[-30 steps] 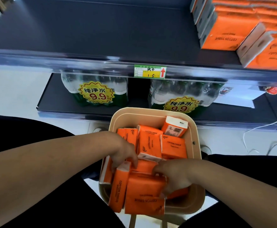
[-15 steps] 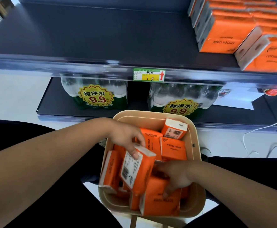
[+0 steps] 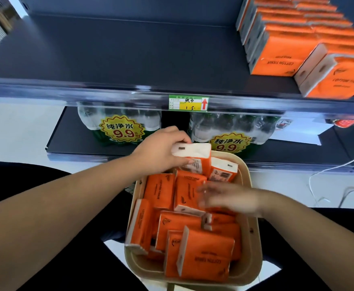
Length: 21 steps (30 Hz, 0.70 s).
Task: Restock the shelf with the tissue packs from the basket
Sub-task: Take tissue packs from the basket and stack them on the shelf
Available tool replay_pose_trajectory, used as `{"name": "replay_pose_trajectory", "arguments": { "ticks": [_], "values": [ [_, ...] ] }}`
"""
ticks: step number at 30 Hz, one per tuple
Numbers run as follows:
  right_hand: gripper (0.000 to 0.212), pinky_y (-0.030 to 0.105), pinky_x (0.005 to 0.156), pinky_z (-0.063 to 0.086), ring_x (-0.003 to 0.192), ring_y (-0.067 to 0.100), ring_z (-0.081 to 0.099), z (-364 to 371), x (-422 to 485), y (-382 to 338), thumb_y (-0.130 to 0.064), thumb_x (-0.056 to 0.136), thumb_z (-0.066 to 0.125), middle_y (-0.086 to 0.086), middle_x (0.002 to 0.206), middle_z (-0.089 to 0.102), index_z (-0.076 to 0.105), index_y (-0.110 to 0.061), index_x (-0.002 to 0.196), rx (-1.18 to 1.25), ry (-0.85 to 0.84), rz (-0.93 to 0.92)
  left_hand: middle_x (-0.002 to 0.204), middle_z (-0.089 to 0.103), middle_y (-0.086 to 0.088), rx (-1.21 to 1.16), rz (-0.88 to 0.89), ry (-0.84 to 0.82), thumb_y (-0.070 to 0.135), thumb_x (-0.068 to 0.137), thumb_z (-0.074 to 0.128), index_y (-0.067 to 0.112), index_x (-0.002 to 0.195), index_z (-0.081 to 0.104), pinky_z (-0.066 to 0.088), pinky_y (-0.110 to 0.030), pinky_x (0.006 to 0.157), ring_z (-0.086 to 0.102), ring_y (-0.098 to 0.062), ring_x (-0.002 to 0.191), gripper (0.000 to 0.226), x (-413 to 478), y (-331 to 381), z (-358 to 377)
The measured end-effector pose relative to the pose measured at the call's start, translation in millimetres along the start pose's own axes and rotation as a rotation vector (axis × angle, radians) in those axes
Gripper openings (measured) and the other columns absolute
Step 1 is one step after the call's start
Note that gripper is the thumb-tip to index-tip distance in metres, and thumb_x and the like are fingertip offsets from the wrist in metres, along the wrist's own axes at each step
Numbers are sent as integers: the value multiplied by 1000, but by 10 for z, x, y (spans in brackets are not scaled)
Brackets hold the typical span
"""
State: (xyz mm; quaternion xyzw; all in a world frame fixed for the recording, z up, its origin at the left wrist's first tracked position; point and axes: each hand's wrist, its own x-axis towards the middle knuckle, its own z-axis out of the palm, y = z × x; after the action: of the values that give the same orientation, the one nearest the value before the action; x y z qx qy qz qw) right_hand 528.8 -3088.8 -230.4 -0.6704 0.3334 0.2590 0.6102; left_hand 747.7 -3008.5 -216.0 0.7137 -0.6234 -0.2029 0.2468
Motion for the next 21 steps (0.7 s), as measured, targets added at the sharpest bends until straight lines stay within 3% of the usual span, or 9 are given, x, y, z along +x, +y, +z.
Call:
{"name": "replay_pose_trajectory", "arguments": {
  "ticks": [3,5,8,11,14,16,18,21],
  "values": [
    [57,47,111,33,124,20,54,-97,-102,-143,-53,79,64,2,129,64,49,-34,132,554,-9,-86,92,55,5,213,101,254,54,77,66,23,97,66,40,-26,69,52,-15,86,37,-60,137,117],
    [63,49,108,35,124,23,55,-130,-129,-219,-66,82,52,7,127,65,54,-27,132,731,31,-127,87,55,2,329,239,348,49,77,64,18,91,66,40,-25,64,50,-17,81,34,-113,212,245],
    [54,44,95,48,111,25,62,-111,-78,-224,-54,83,56,10,116,68,63,-16,121,876,204,-102,88,57,1,393,364,344,43,73,74,17,89,66,37,-24,64,47,-17,82,32,-186,287,441],
    [25,36,74,52,93,23,64,-77,-42,-155,-24,89,62,9,99,67,63,-18,113,835,351,-38,97,60,5,301,347,171,56,77,61,21,96,68,44,-25,68,55,-15,86,40,-245,339,506],
    [16,34,73,49,84,21,63,-170,-48,-117,-16,88,59,6,88,68,62,-21,103,735,426,-18,99,58,10,35,250,82,56,81,55,25,92,64,42,-22,61,46,2,76,34,-322,365,426],
    [16,34,73,50,82,20,65,-262,-71,-123,-14,88,60,5,86,70,59,-20,103,748,480,-31,97,56,11,36,275,-33,56,84,56,25,91,60,42,-25,62,41,5,76,32,-368,384,423],
    [20,35,76,51,84,22,67,-337,-92,-118,-13,89,61,7,89,71,58,-18,108,758,496,-48,106,54,11,105,197,-325,66,82,57,26,102,59,48,-28,74,49,-1,90,44,-418,440,491],
    [30,37,85,51,87,23,67,-383,-125,-105,-11,88,62,8,93,72,59,-17,117,750,463,-62,130,48,4,180,-18,-742,78,70,60,26,133,43,46,-37,98,50,-18,117,84,-557,480,708]
  ]
}}
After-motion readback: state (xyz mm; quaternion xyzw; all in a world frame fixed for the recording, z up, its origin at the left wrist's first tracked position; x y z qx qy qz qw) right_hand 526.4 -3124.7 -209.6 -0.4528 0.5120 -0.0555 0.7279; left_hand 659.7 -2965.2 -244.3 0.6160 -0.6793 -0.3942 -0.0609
